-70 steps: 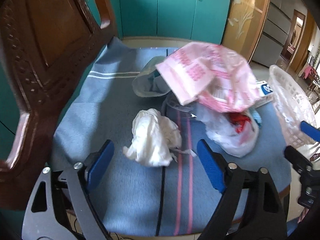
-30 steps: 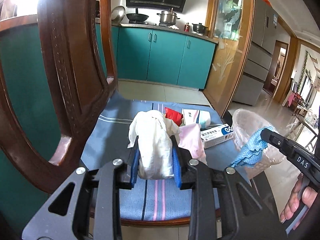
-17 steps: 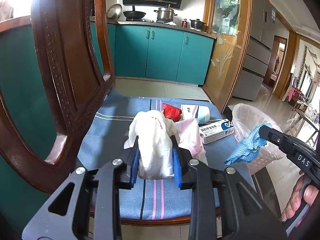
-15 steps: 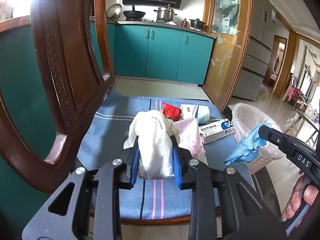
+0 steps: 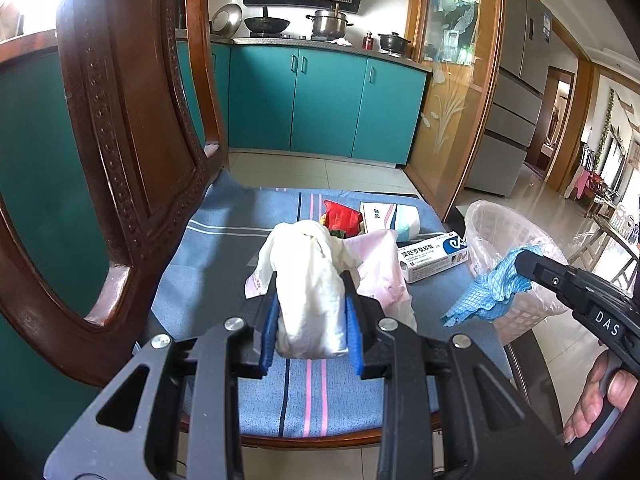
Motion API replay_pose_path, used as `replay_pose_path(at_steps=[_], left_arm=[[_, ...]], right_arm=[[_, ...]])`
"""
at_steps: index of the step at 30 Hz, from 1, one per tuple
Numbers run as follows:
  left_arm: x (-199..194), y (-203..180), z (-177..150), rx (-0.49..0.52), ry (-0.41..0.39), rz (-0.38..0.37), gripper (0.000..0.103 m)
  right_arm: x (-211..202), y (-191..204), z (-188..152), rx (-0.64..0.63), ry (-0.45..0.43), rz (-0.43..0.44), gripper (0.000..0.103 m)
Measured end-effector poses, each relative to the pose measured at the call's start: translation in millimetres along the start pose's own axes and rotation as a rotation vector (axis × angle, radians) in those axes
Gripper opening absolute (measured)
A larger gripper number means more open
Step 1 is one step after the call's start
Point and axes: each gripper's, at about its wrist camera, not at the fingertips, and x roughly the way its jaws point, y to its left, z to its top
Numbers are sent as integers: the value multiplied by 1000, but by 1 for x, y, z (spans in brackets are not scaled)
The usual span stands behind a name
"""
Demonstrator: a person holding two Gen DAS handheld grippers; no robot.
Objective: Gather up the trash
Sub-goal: 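Carry the blue cloth to the wastebasket and release it with the right gripper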
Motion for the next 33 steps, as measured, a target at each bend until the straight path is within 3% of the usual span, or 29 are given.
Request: replay_pose_path(at_steps=[15,19,23,26,29,31,33], left_arm=[[4,1,-2,4,9,2,30],[4,1,-2,4,10,3,30],[5,1,-2,3,13,3,30],[6,-1,-2,8,15,2,30],[7,-3,-3,12,18,3,30],[7,-4,-3,11,18,3,30],[7,-4,-3,9,16,4,30]], right_arm=[[-1,-7,4,3,-1,-14,2],[-14,-41,19,81,-78,-78,2],[-27,-101,33,206,-164,-199,2],[-20,-140,26,287,-142,-289,5],[-13,-155,13,342,-61,-315,33],[-21,-144,9,308,-79,-352,70],[-33,-126,6,270,-122,-388,86]])
